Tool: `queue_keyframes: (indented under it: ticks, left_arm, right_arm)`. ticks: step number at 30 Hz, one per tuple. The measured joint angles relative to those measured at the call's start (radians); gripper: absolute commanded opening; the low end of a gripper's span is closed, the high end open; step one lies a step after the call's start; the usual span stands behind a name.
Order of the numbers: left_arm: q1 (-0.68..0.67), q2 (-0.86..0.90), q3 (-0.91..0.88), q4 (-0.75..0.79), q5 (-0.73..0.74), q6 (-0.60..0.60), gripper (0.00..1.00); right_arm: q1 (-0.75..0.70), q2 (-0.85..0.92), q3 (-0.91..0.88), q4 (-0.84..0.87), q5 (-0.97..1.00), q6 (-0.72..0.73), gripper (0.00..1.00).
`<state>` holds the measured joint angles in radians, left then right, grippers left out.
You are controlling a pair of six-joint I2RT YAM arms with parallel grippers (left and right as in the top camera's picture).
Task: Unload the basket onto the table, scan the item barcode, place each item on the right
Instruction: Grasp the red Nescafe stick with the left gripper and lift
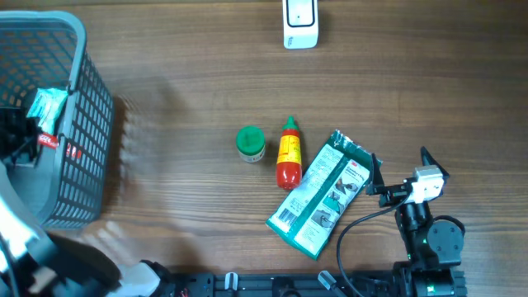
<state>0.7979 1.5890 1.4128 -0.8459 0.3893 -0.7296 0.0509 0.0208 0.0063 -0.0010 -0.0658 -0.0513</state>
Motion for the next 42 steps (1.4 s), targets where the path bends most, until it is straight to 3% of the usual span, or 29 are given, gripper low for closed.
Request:
queue_keyframes:
  ticks: [3, 14, 23, 24, 25, 26, 28, 36, 42]
  left_arm:
    - [0.022, 0.076, 0.000, 0.051, 0.000, 0.101, 0.04]
    - [0.040, 0.190, 0.000, 0.073, 0.000, 0.656, 0.04]
    - [0.040, 0.218, 0.000, 0.072, 0.000, 0.838, 0.05]
    - [0.040, 0.222, 0.000, 0.072, 0.000, 0.850, 0.20]
    - [0.040, 0.227, 0.000, 0.073, -0.003, 0.865, 0.44]
    - [0.040, 0.230, 0.000, 0.074, -0.010, 0.879, 0.84]
    - [0.040, 0.239, 0.000, 0.080, -0.026, 0.890, 1.00]
    - [0.040, 0.263, 0.000, 0.143, -0.050, 0.869, 1.00]
    - [0.040, 0.348, 0.000, 0.154, -0.052, 0.832, 0.90]
  right_arm:
    - [0.000, 0.000, 0.000, 0.000, 0.000, 0.000, 1.00]
    - [0.000, 0.000, 0.000, 0.000, 0.000, 0.000, 1.00]
    - [0.000, 0.000, 0.000, 0.000, 0.000, 0.000, 1.00]
    - [0.000, 0.000, 0.000, 0.000, 0.000, 0.000, 1.00]
    - [0.000, 0.000, 0.000, 0.000, 0.000, 0.000, 1.00]
    - [0.000, 0.000, 0.000, 0.000, 0.000, 0.000, 1.00]
    - [0.000, 0.000, 0.000, 0.000, 0.000, 0.000, 1.00]
    - [0.000, 0.000, 0.000, 0.000, 0.000, 0.000, 1.00]
    - [0.000, 0.000, 0.000, 0.000, 0.000, 0.000, 1.00]
